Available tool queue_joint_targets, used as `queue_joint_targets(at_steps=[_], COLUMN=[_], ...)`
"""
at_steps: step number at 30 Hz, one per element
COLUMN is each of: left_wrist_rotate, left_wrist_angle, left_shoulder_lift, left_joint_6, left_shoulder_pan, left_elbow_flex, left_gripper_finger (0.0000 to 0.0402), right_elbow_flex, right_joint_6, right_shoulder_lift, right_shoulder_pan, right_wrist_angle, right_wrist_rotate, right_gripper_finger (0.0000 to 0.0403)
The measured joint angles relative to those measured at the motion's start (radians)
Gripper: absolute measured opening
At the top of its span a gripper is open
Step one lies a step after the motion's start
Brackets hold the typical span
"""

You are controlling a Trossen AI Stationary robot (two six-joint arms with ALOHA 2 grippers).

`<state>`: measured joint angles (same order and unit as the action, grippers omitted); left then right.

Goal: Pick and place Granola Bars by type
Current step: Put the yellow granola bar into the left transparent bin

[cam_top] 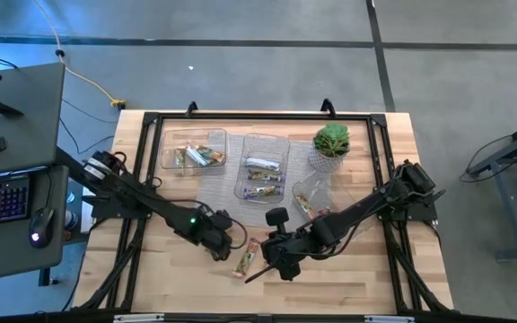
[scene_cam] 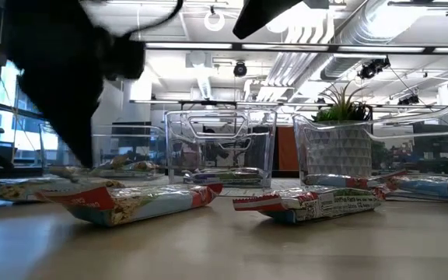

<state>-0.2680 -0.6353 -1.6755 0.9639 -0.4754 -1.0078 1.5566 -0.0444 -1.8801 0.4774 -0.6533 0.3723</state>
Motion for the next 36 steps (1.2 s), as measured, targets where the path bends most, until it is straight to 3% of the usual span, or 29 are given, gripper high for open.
queue_joint_targets(at_steps=[13, 19, 28, 33, 36], left_wrist_rotate=[-0.139, -0.139, -0.124, -0.021, -0.018], left_wrist_angle=[0.006, 0.018, 0.145, 0.146, 0.101], left_shoulder_lift=[0.001, 0.001, 0.001, 0.001, 0.001], left_joint_6=[-0.07, -0.051, -0.195, -0.18, -0.146], left_shoulder_pan=[-0.002, -0.002, -0.002, 0.011, 0.012], left_elbow_flex=[0.023, 0.027, 0.026, 0.026, 0.026], left_gripper_finger=[0.0147, 0.0147, 0.0147, 0.0147, 0.0147], right_elbow_flex=[0.0, 0.0, 0.0, 0.0, 0.0], right_joint_6=[0.001, 0.023, 0.064, 0.09, 0.098], right_shoulder_lift=[0.0, 0.0, 0.0, 0.0, 0.0], right_shoulder_pan=[0.0, 0.0, 0.0, 0.0, 0.0], right_wrist_angle=[0.0, 0.0, -0.001, -0.002, -0.001], right_wrist_rotate=[0.004, 0.003, -0.009, -0.013, -0.013], right_gripper_finger=[0.0, 0.0, 0.0, 0.0, 0.0])
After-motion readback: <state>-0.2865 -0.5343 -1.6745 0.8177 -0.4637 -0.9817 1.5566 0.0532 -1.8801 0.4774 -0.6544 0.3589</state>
